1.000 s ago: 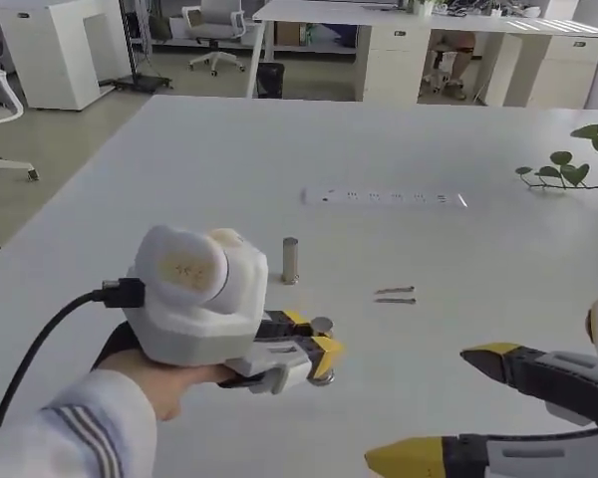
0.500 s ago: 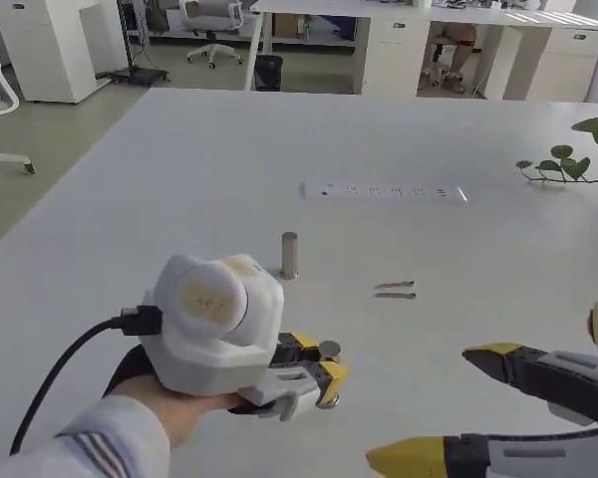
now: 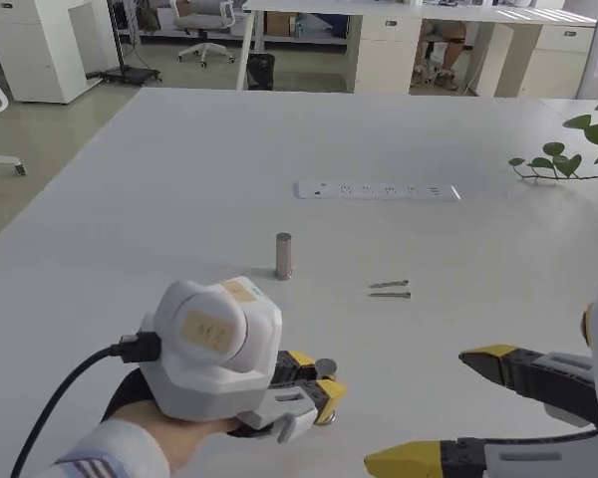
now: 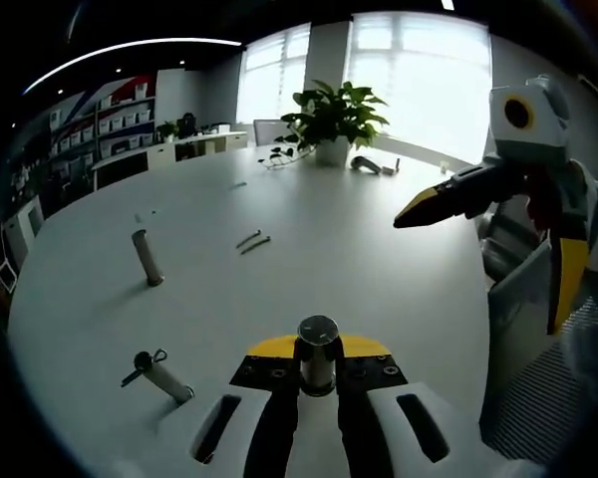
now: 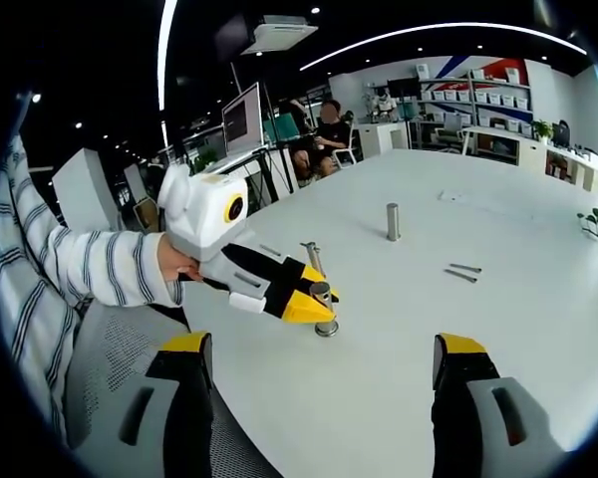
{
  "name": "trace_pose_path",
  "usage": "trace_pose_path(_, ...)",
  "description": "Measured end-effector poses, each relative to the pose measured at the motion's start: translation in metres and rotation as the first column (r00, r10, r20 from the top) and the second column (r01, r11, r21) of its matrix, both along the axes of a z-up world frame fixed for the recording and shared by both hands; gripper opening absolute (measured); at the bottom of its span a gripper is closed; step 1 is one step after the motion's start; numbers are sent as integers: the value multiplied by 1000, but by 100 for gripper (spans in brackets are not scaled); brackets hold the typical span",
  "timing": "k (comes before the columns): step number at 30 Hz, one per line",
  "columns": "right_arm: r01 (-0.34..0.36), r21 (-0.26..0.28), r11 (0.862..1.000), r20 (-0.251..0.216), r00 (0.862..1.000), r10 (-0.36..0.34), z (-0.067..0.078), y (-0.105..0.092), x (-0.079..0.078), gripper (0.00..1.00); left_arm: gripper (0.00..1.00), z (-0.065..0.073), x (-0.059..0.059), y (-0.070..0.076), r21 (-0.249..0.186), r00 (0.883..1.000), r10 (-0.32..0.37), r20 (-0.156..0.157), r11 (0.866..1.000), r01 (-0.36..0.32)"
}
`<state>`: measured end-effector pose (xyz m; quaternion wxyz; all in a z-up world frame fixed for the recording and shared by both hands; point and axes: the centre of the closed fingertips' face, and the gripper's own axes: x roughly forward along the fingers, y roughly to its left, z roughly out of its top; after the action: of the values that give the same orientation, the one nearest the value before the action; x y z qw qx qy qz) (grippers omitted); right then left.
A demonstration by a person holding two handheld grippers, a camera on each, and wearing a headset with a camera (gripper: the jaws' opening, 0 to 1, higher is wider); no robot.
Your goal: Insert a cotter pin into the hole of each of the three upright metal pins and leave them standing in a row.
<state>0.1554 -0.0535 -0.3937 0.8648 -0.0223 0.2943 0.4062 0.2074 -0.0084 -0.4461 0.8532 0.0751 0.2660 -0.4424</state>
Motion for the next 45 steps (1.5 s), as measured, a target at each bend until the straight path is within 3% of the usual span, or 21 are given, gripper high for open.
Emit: trace_pose_path(45, 1, -5, 1000, -10, 1000, -1, -6, -1, -6, 89, 9, -10, -7, -5, 8, 1000, 14, 6, 1000, -14)
